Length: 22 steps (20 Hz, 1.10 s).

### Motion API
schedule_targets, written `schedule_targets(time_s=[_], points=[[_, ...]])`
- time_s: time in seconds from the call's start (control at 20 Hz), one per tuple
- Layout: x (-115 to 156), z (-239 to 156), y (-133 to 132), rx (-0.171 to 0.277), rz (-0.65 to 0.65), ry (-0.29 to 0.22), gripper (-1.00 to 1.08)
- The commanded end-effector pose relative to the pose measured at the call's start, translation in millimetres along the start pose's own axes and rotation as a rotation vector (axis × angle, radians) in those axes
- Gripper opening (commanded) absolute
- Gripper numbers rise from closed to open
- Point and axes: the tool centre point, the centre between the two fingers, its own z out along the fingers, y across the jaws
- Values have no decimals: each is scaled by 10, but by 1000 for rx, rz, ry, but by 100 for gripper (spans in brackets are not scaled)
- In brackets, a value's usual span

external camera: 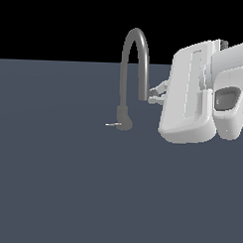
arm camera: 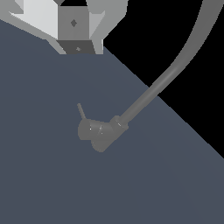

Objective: Turn on the faucet by rotating a designated handle.

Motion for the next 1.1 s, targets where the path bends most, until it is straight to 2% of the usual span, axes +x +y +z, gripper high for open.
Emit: schedule_targets(time_s=[0.0, 1.05], points=[[58, 58, 40, 36, 37, -2, -100], [452, 632, 376, 335, 351, -35, -100]])
